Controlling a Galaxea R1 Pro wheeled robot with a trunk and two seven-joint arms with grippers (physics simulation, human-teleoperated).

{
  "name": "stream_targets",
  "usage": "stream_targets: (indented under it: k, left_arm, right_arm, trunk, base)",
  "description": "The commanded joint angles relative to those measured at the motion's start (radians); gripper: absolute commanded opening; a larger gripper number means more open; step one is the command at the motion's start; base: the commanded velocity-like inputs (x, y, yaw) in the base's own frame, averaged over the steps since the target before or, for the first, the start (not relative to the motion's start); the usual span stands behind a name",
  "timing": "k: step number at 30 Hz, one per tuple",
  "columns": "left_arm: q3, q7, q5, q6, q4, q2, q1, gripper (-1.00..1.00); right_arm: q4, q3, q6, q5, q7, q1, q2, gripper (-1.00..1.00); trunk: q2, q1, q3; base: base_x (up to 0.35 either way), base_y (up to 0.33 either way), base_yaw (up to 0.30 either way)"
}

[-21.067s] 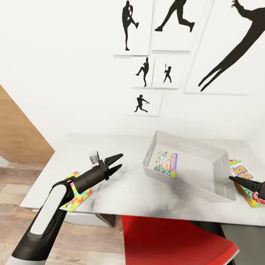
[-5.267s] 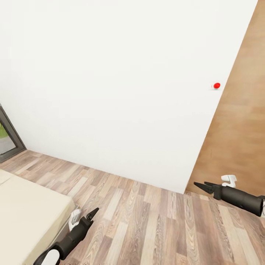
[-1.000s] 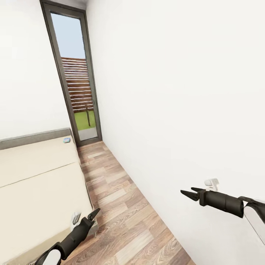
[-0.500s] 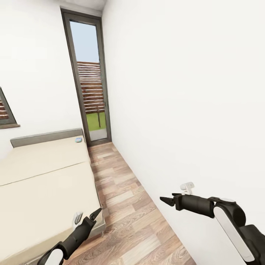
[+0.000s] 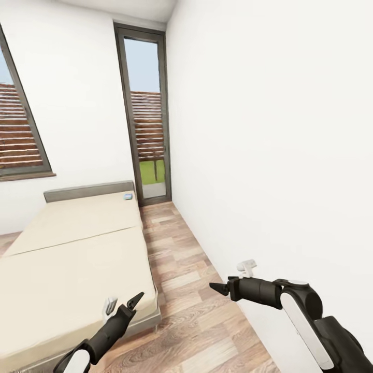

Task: Put all the toys in the child's room - the three board games (two on the bed and one on the table), the two jigsaw puzzles on the table, and the tennis ball on the table - inside the toy box on the table in the child's room.

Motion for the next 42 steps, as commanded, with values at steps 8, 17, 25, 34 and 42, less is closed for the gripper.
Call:
stream_targets:
  k: [8,17,25,34,42]
  left_arm:
    - [0.002,0.0,0.008,0.009,0.0,-0.002,-0.001,1.0]
    - [0.002,0.001,0.007,0.009,0.0,-0.005,-0.001,1.0]
    - [0.002,0.001,0.007,0.009,0.0,-0.007,-0.001,1.0]
    - [0.001,0.0,0.007,0.009,0.0,-0.006,-0.001,1.0]
    - [0.001,0.0,0.008,0.009,0.0,-0.006,-0.001,1.0]
  right_arm:
    - [0.0,0.014,0.005,0.021,0.001,-0.001,0.015,1.0]
    - [0.003,0.023,0.003,0.028,-0.012,0.0,0.06,1.0]
    - [0.04,0.027,-0.015,0.039,-0.097,0.0,0.16,1.0]
    - [0.07,0.035,-0.022,0.043,-0.156,0.003,0.212,1.0]
    - [0.072,0.061,-0.028,0.046,-0.166,0.008,0.222,1.0]
  trunk:
    - [-0.001,0.001,0.002]
    - [-0.001,0.001,0.003]
    - [-0.001,0.001,0.004]
    - [-0.001,0.001,0.004]
    - [-0.001,0.001,0.005]
  base:
    - [0.0,0.0,0.164]
    - [0.0,0.0,0.053]
    - [0.0,0.0,0.016]
    - [0.0,0.0,0.005]
    - [0.0,0.0,0.09]
